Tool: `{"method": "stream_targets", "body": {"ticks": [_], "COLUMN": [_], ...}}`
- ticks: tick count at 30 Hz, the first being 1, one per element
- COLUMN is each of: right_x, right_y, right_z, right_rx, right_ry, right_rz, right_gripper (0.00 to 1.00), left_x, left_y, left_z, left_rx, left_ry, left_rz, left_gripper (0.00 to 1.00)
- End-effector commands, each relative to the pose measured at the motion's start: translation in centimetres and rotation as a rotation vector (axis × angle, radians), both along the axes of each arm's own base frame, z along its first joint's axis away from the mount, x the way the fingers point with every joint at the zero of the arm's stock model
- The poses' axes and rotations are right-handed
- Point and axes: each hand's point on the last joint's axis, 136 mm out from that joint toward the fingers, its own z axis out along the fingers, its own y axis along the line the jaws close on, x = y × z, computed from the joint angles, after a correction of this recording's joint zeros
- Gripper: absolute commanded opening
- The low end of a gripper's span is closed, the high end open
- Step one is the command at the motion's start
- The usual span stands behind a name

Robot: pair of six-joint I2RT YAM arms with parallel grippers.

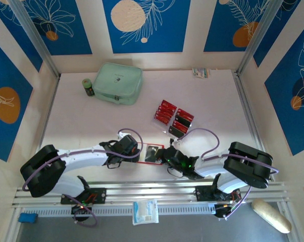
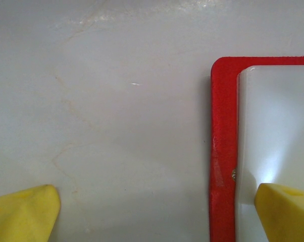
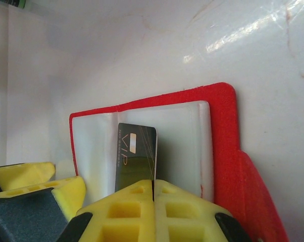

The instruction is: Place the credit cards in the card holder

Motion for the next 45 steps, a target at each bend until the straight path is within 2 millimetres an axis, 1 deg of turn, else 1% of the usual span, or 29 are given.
{"method": "stream_targets", "body": {"ticks": [1,14,17,23,29,39,45], "right_x": [-0.1,0.2,0.3,0.5,0.8,1.9,1.8], "right_y": [-0.7,1.4,1.6,1.7,2.0,1.6,1.7], "right_z": [-0.3,-0.4,-0.4,-0.3,0.4,1.0,0.6], "right_rx": [-0.036,0.003,0.006,0.011,0.018,0.03,0.031], "right_ry": [-0.003,0.018,0.019,0.02,0.0,-0.012,0.007], "right_rz": [-0.021,0.061,0.067,0.07,0.078,0.056,0.057], "right_gripper": [0.0,0.0,0.0,0.0,0.0,0.0,0.0], "left_x": [-1.8,-1.8,-1.8,-1.8,-1.8,-1.7,-1.7], "left_y": [1.7,1.8,1.9,1.7,1.8,1.8,1.8], "left_z": [-1.8,-1.8,-1.8,-1.7,-1.6,-1.2,-1.2], "left_rx": [0.072,0.071,0.072,0.069,0.07,0.064,0.064], "left_ry": [0.067,0.065,0.065,0.064,0.062,0.055,0.054], "left_rz": [-0.003,-0.003,0.0,-0.001,-0.001,0.002,0.002], "left_gripper": [1.0,1.0,1.0,1.0,1.0,1.0,1.0]}}
